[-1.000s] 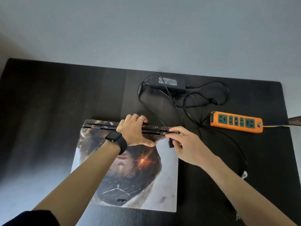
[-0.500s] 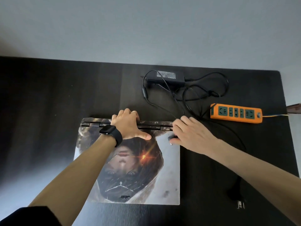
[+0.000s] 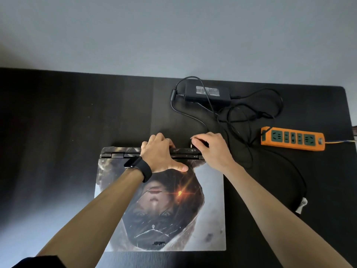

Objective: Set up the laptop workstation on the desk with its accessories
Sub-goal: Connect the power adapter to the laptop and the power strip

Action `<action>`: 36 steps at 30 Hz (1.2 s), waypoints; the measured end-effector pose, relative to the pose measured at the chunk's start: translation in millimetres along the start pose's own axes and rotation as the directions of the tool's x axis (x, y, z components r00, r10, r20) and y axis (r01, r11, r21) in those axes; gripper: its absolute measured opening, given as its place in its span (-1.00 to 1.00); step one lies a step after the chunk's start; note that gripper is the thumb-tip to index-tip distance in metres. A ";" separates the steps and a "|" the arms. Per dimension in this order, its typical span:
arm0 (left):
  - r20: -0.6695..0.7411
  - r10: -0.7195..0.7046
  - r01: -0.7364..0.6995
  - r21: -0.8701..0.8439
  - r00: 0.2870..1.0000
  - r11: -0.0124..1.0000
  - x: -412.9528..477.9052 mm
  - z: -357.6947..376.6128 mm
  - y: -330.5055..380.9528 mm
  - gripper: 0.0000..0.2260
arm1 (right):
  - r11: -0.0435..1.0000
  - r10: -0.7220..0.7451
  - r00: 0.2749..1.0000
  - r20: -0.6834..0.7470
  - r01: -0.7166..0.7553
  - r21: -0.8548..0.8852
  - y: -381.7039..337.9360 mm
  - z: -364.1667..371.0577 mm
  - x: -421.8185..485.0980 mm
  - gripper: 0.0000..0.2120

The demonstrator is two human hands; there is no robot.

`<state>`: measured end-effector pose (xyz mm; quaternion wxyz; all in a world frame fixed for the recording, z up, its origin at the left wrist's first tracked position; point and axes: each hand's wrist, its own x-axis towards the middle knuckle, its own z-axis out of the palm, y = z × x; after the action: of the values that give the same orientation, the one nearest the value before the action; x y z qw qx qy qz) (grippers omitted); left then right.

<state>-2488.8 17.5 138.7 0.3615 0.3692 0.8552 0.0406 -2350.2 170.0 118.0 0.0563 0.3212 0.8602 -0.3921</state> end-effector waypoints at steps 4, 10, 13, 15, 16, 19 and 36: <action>-0.022 0.013 -0.013 -0.005 1.000 1.000 -1.5 1.6 -3.1 -0.24 | 0.999 -0.026 1.000 0.014 0.026 -0.028 -5.9 1.7 5.2 -0.76; -0.067 0.035 -0.036 0.000 0.997 0.999 -4.2 4.6 -5.2 -0.24 | 1.000 -0.009 1.000 0.027 0.009 -0.017 1.5 -4.4 6.0 -0.80; -0.060 0.025 -0.026 -0.011 0.998 1.000 -2.6 4.0 -5.6 -0.26 | 0.998 -0.018 1.000 0.025 0.020 -0.053 -2.9 -1.0 6.3 -0.81; -0.062 0.023 -0.024 -0.014 0.998 1.000 -2.9 4.9 -5.5 -0.27 | 0.999 -0.023 0.999 0.022 0.024 -0.034 -6.5 2.9 2.2 -0.81; -0.063 0.023 -0.024 -0.016 0.998 1.000 -3.3 5.4 -5.3 -0.28 | 0.999 -0.029 0.999 0.018 0.029 -0.019 -7.8 4.3 0.5 -0.82; -0.065 0.023 -0.024 -0.021 0.998 0.999 -3.8 5.7 -4.7 -0.28 | 0.999 -0.042 0.999 0.024 0.042 -0.007 -6.8 2.1 -0.4 -0.80; -0.034 0.031 -0.031 0.013 0.999 0.999 -5.1 7.9 -2.5 -0.27 | 0.996 -0.058 0.982 0.177 0.069 -0.060 -13.9 -5.9 -1.8 -0.81</action>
<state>-2482.8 10.7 135.1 0.3440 0.3840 0.8556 0.0469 -2356.2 166.5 131.5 0.1298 0.2558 0.8742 -0.3917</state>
